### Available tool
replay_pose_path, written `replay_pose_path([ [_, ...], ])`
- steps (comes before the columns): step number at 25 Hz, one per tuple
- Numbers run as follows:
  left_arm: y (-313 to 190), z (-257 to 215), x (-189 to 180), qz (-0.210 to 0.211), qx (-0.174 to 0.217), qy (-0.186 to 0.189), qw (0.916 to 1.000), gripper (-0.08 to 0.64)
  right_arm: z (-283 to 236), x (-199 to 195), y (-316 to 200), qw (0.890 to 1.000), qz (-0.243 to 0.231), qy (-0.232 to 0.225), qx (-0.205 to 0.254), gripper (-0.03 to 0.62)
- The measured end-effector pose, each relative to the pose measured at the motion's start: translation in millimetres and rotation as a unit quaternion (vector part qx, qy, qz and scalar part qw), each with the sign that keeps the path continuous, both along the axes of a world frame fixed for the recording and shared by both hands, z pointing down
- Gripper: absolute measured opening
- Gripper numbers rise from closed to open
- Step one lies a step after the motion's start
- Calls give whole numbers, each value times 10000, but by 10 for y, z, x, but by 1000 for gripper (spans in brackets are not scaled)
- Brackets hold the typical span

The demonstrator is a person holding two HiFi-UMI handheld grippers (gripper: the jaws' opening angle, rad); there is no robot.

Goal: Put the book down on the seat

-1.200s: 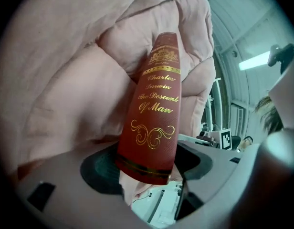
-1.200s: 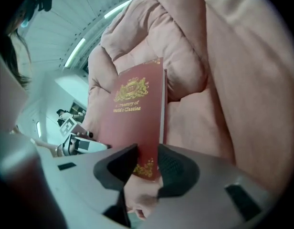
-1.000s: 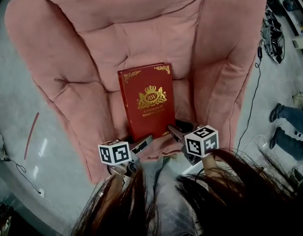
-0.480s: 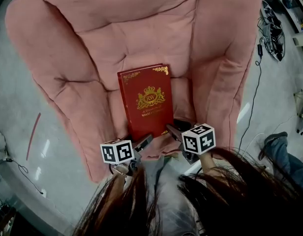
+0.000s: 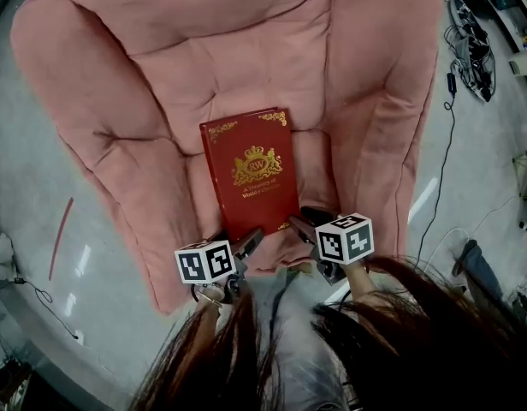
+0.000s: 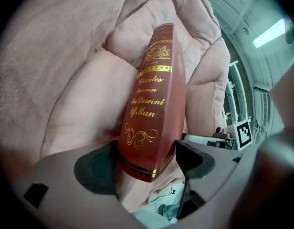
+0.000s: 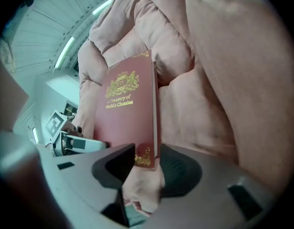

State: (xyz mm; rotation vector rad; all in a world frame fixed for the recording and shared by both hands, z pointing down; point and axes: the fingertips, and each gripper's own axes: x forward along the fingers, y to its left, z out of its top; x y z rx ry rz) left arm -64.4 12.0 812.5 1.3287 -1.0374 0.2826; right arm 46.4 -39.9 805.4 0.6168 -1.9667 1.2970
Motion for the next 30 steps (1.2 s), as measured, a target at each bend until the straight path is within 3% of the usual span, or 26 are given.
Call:
replay_pose_path([
  [16,180,-51,43,-52,-238,-412,9989,362,-175,361,319,9996,224,-122,-104,170],
  [30,535,-156,113,-814,-243,-447,9954,362,-404,738,849,9989,307,-160,-319,170],
])
